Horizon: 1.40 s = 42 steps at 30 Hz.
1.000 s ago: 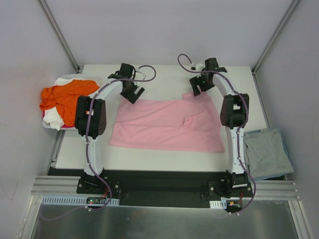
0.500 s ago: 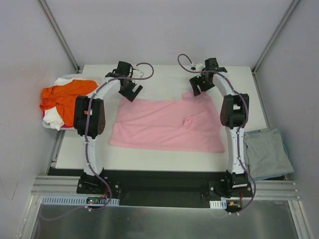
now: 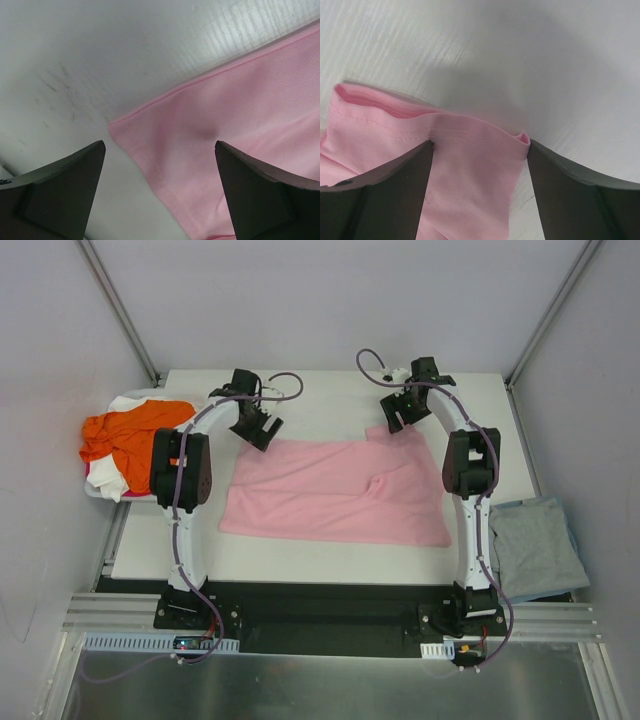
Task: Fold and stack the t-shirts
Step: Fold the tshirt
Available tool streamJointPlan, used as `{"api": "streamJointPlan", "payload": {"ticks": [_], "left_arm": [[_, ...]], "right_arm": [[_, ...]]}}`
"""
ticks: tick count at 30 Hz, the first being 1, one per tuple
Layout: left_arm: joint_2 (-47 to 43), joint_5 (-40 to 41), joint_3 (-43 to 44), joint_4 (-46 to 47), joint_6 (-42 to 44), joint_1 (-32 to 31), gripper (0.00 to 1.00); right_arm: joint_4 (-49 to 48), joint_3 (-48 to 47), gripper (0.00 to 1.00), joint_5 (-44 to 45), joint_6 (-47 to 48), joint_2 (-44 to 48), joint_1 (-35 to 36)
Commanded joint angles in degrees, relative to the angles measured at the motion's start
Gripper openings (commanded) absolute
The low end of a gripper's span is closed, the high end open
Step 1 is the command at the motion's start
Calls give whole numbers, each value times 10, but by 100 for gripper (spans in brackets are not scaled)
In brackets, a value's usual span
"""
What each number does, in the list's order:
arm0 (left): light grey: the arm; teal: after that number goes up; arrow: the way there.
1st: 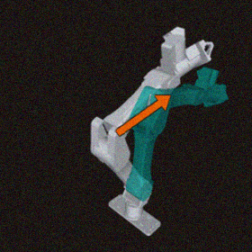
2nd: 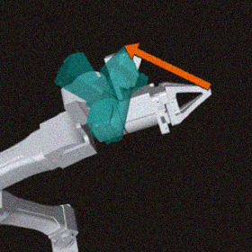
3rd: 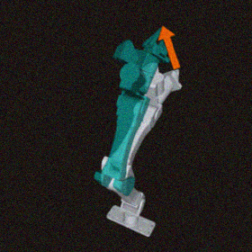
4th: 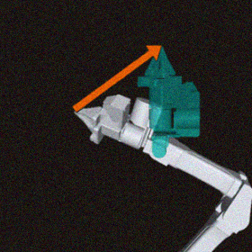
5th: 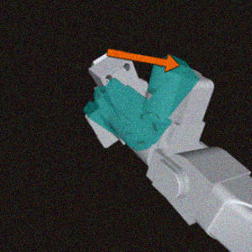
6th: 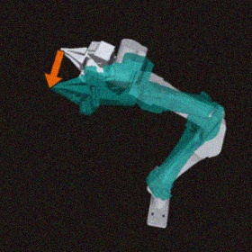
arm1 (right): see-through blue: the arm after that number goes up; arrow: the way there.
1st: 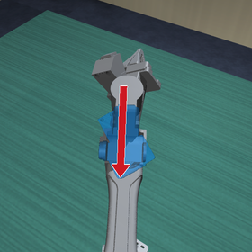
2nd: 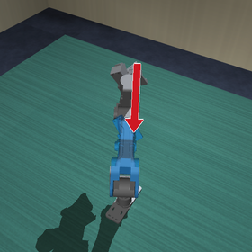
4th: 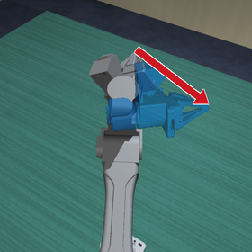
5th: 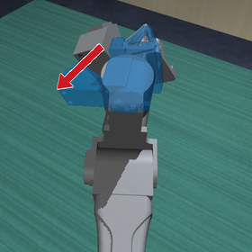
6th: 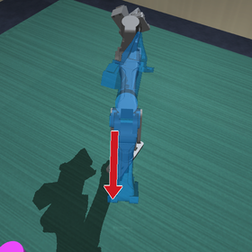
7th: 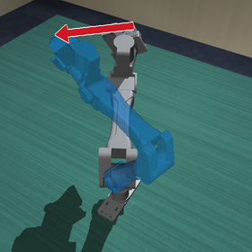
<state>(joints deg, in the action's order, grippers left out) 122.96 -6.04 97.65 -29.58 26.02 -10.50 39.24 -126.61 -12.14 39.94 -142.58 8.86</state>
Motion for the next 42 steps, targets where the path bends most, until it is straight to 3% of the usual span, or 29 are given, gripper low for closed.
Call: {"api": "streamJointPlan", "payload": {"ticks": [1, 19, 34, 42], "left_arm": [[10, -27, 17, -20, -11, -2, 92], [31, -14, 71, -20, -32, 7, 92], [40, 16, 57, -21, -20, 14, 90], [41, -14, 47, -27, -22, 19, 87]], "right_arm": [[18, 17, 78, -9, 9, 43, 0], [22, 24, 77, -14, 11, 46, 1], [22, 39, 76, -22, 14, 57, 3], [24, 51, 75, -24, 15, 65, 3]]}}
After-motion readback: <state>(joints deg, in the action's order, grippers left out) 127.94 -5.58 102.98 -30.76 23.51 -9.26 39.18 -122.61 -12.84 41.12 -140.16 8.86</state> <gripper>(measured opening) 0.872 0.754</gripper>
